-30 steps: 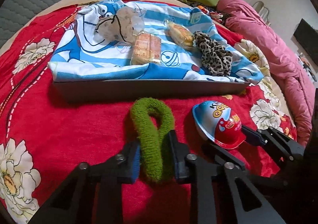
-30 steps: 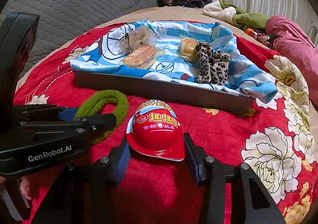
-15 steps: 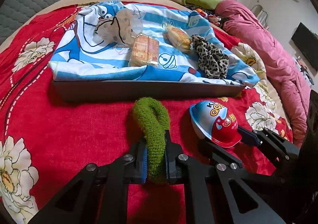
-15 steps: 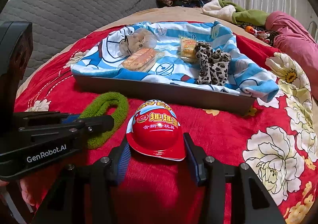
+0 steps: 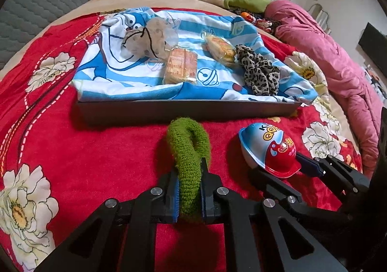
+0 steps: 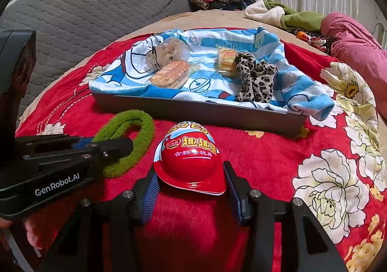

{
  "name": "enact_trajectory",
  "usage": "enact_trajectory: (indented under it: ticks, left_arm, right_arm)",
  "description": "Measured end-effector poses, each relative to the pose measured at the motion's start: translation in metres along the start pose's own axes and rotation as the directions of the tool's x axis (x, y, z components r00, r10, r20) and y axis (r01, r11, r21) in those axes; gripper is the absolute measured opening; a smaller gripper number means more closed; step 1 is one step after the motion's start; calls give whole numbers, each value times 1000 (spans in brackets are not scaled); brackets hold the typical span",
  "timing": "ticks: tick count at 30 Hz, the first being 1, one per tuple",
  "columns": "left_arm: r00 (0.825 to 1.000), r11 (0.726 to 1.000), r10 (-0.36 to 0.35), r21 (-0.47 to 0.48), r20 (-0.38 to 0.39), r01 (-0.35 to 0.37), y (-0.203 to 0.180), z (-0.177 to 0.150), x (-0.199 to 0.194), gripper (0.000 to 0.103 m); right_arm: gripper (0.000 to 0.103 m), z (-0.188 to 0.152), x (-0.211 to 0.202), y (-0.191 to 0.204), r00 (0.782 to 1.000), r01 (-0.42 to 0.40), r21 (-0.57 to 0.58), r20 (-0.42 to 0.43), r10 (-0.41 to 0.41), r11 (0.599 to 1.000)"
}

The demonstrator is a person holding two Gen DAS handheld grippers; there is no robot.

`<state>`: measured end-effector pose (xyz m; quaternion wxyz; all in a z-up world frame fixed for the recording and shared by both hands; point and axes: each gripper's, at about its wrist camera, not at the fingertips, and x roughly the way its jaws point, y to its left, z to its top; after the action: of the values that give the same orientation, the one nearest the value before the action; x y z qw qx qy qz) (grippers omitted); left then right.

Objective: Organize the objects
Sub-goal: 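Lift the green ring and egg toy and carry both toward the tray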

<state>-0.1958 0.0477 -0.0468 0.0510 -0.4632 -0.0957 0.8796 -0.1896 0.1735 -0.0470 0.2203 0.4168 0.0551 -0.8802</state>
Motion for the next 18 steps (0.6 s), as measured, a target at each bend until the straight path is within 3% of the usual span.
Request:
enact_trajectory:
  ticks: [18]
  left_arm:
    - [1000, 1000, 12, -1, 24, -12, -1, -5, -25, 12]
  right_arm:
    - [50, -1, -21, 5, 1000, 9, 4, 27, -9, 1000]
